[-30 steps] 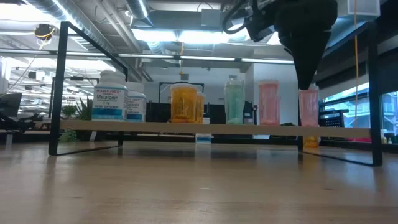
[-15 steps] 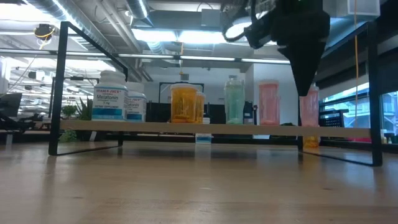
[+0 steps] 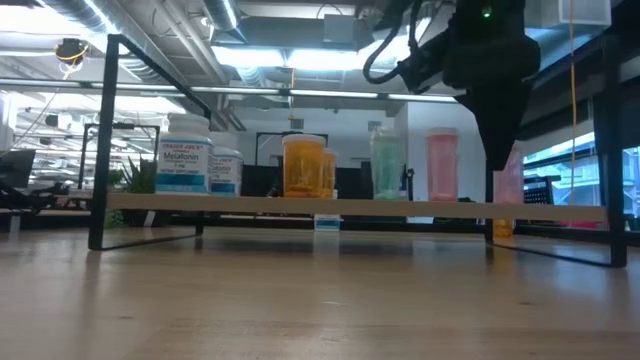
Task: Pick and place medicine bottles onto shelf by color
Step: Adjust the pink pill bottles on the shelf
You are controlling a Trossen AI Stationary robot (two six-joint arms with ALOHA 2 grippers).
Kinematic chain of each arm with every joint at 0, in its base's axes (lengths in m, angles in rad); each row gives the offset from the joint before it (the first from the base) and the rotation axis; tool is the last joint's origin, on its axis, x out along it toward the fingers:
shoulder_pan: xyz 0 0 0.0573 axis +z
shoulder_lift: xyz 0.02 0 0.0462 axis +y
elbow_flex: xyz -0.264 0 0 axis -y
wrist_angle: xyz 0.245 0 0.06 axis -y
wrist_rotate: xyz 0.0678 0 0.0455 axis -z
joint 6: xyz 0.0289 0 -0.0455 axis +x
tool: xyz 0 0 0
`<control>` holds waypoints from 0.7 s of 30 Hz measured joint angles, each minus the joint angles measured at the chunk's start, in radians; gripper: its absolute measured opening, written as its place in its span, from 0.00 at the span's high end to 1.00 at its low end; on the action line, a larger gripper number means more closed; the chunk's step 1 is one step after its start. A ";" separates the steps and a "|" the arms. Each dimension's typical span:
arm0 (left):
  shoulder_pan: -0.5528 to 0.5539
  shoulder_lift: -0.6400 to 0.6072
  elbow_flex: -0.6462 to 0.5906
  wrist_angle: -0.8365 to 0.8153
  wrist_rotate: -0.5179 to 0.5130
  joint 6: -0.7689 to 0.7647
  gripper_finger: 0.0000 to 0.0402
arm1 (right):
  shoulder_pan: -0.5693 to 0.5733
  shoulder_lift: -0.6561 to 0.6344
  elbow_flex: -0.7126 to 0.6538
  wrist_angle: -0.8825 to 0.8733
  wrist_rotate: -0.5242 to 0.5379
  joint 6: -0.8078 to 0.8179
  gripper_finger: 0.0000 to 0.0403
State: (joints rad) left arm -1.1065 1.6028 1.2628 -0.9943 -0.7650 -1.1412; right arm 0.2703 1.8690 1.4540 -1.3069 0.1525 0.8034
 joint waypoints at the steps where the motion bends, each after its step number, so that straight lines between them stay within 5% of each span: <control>1: 0.000 0.000 0.000 0.000 0.000 0.000 0.49 | 0.000 0.000 0.000 0.004 0.001 0.003 0.47; 9: 0.000 0.000 0.000 0.000 0.000 0.001 0.49 | 0.000 0.001 0.000 0.010 0.000 0.002 0.57; 21: 0.000 0.000 0.000 0.000 0.000 0.001 0.49 | 0.000 0.001 0.000 0.046 0.001 0.002 0.57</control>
State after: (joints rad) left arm -1.1069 1.6028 1.2625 -0.9939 -0.7650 -1.1400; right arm 0.2703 1.8702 1.4540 -1.2613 0.1535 0.8056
